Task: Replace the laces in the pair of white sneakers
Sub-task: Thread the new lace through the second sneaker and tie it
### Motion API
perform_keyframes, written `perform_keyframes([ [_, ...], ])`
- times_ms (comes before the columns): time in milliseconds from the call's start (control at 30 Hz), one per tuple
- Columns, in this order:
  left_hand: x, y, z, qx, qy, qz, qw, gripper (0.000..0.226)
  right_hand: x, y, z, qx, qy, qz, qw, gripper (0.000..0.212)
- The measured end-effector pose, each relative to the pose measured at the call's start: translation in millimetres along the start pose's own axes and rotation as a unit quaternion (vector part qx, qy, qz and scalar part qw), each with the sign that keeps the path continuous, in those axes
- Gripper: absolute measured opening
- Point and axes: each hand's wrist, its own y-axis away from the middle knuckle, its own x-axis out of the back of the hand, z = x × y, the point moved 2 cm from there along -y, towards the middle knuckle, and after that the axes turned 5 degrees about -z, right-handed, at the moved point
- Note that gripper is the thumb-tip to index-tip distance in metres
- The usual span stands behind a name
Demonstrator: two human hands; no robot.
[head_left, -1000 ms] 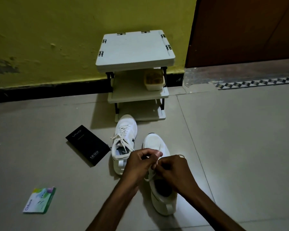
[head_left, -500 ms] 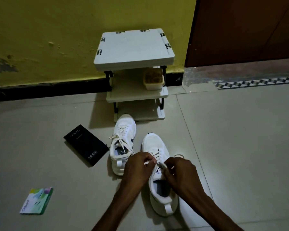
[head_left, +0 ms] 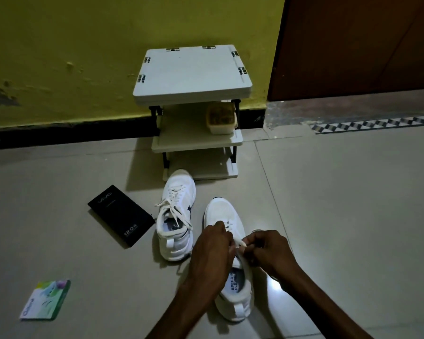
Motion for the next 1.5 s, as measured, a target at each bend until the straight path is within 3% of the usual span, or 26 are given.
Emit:
perform_keyframes([
  [167, -13.2, 2.0, -13.1, 0.001, 0.103, 0.020, 0.994, 0.029, -0.2, -0.5, 1.0, 0.004, -0.007, -0.001, 1.000, 0.024],
  [300, -14.0, 4.8, -14.9, -0.010, 0.148, 0.047, 0.988, 0.013, -2.1, 0.0, -1.2, 0.032, 0.051, 0.010, 0.998, 0.018],
  [367, -10.6, 4.9, -12.2, -0.014, 0.166, 0.076, 0.983, 0.036, -3.0, 1.1, -1.3, 0.058, 0.072, 0.005, 0.996, 0.017],
  [433, -10.6, 3.8, -13.5, 0.004, 0.178, 0.063, 0.982, 0.044, -2.4, 3.5, -2.0, 0.080, 0.081, -0.010, 0.993, 0.014],
  [500, -13.6, 2.3, -16.5, 0.021, 0.181, 0.049, 0.982, 0.029, 0.2, 4.4, -2.8, 0.097, 0.090, -0.024, 0.991, 0.011],
  [567, -17.3, 1.5, -20.1, 0.041, 0.180, 0.047, 0.982, 0.009, 2.8, 4.1, -3.7, 0.116, 0.111, -0.031, 0.987, 0.024],
  [633, -18.0, 1.4, -17.9, 0.043, 0.179, 0.053, 0.981, 0.007, 2.1, 4.7, -5.1, 0.126, 0.141, -0.040, 0.981, 0.031],
  [767, -16.6, 0.7, -12.8, 0.030, 0.144, 0.050, 0.988, 0.010, -4.2, 7.9, -10.4, 0.146, 0.214, -0.016, 0.966, 0.022],
  [900, -12.3, 2.0, -16.7, 0.046, 0.197, 0.055, 0.978, 0.011, 0.0, 0.4, -4.9, 0.127, 0.084, -0.021, 0.988, 0.017],
  [1100, -2.8, -7.6, -21.4, 0.077, 0.174, -0.043, 0.981, 0.008, -1.8, -3.3, -0.8, 0.059, -0.080, -0.017, 0.995, 0.010],
  [1367, 4.7, -3.5, -22.2, 0.040, 0.206, -0.055, 0.976, 0.007, -7.2, -5.3, -10.6, 0.080, 0.100, 0.066, 0.990, 0.010],
  [1500, 6.1, -3.9, -24.1, 0.031, 0.225, -0.054, 0.972, 0.008, 6.1, -7.7, -10.8, 0.065, 0.051, 0.107, 0.991, 0.015],
])
